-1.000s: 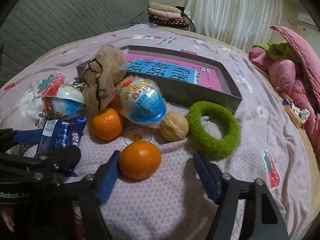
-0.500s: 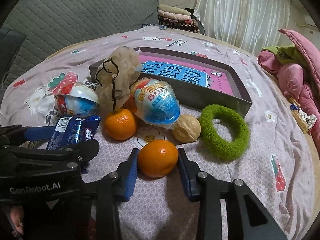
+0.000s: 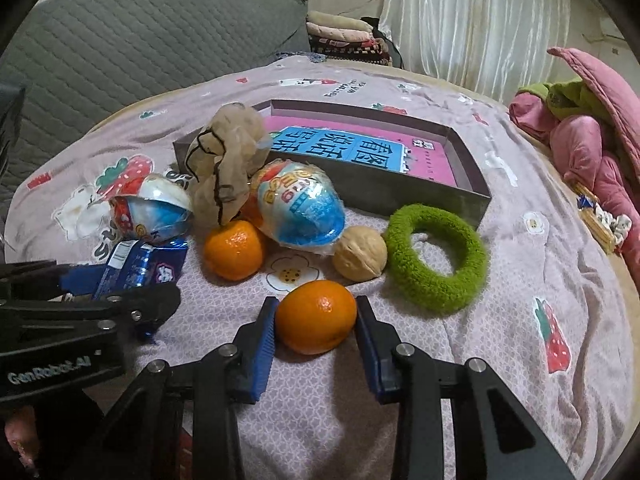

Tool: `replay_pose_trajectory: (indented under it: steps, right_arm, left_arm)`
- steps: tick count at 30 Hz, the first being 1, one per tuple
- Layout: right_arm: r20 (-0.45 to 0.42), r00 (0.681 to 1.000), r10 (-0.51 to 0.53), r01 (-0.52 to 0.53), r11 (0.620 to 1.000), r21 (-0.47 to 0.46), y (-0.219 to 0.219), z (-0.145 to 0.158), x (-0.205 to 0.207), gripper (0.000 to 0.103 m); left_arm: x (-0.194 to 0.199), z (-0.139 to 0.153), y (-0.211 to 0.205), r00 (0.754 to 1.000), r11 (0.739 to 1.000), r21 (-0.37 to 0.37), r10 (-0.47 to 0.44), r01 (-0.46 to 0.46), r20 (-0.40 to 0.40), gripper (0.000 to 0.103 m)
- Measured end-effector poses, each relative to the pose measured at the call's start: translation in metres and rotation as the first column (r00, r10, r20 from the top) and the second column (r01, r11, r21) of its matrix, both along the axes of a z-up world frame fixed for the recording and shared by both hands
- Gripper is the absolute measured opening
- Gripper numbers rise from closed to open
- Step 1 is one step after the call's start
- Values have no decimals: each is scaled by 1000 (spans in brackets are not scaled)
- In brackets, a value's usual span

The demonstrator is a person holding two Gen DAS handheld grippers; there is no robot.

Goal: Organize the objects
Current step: 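Close the left tool on the blue packet while the right tool grasps the orange, then lift the packet with the left tool while the right tool carries the orange toward the tray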

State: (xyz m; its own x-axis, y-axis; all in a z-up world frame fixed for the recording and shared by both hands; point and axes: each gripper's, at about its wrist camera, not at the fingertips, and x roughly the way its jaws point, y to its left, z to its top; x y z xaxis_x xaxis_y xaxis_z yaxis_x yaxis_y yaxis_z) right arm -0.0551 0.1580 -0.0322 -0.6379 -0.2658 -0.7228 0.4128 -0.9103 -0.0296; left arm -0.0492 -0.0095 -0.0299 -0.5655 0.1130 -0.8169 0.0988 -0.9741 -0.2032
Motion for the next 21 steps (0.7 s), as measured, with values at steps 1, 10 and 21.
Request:
replay_pose_trajectory:
  steps: [1, 10, 21]
  right_arm:
    - [2, 1000, -2, 2, 1000, -4, 1, 0, 0, 38]
    - [-15, 1000, 0, 0, 1000, -12, -1, 5, 3, 38]
    - [-22, 1000, -18, 17, 999, -39, 6, 10, 3, 38]
  left_arm:
    - [1, 1, -1, 1000, 1000, 8, -7, 7, -3, 54]
    - [11, 6, 0, 998, 999, 10, -52, 52, -30, 54]
    - [25, 18, 5, 990, 992, 47, -117, 121, -77, 54]
